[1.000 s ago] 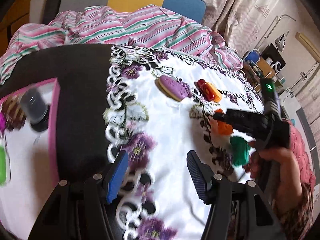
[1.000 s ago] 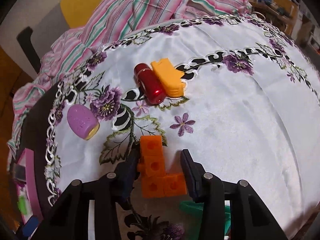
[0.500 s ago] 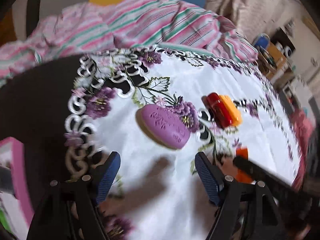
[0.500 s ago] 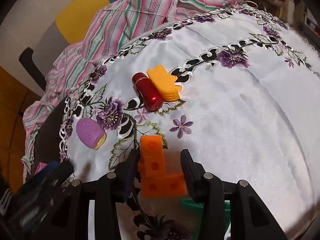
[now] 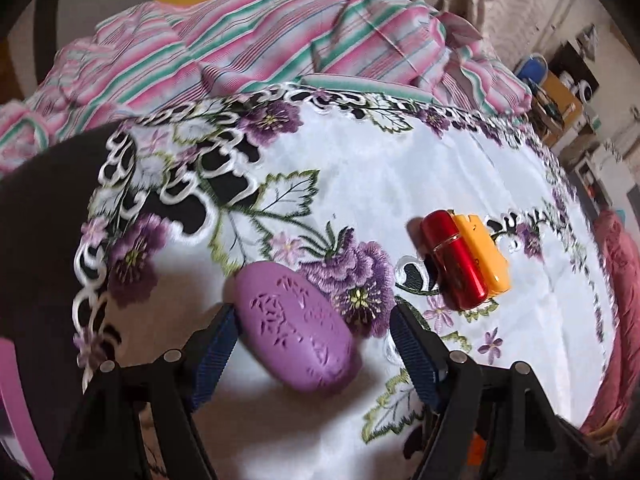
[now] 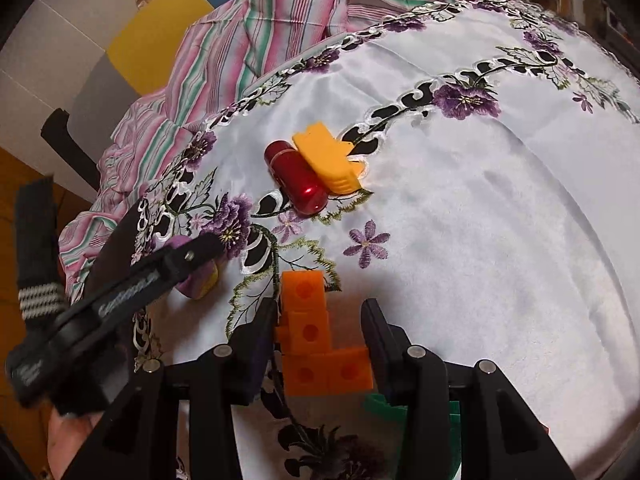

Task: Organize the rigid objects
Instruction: 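Grasp the lavender oval brush with the left tool while the right holds the orange block, then carry the lavender brush into the tray and open the left tool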

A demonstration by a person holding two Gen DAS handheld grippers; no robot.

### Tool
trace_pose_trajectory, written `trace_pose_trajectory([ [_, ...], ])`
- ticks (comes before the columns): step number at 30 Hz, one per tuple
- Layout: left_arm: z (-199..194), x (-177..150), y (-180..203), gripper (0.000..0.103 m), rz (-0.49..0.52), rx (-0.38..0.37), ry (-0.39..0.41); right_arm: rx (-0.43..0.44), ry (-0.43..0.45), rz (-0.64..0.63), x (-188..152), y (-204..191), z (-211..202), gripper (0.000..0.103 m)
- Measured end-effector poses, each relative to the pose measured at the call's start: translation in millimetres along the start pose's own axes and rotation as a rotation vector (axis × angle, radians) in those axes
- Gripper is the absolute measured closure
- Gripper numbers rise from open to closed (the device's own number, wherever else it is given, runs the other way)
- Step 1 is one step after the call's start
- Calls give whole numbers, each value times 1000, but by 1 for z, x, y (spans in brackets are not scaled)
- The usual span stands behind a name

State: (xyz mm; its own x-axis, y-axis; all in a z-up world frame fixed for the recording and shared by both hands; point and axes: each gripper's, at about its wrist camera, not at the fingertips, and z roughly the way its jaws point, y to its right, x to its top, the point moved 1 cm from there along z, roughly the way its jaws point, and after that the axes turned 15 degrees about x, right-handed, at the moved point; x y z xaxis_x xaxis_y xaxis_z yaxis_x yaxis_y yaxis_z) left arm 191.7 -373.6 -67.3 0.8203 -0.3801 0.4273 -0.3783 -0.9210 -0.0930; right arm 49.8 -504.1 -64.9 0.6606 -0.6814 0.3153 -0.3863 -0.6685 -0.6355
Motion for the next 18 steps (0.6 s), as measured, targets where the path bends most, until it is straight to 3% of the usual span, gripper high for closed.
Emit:
trace_pose_trajectory([
  [2, 1, 0, 2, 29, 27, 38, 24, 2, -1, 3, 0, 1, 0, 59],
  [9, -1, -9, -3, 60, 63, 115, 93, 2, -7, 8, 0, 1, 1, 59],
  [18, -8, -21, -9, 61, 102, 58, 126, 2, 0, 11, 1, 2, 1, 59],
])
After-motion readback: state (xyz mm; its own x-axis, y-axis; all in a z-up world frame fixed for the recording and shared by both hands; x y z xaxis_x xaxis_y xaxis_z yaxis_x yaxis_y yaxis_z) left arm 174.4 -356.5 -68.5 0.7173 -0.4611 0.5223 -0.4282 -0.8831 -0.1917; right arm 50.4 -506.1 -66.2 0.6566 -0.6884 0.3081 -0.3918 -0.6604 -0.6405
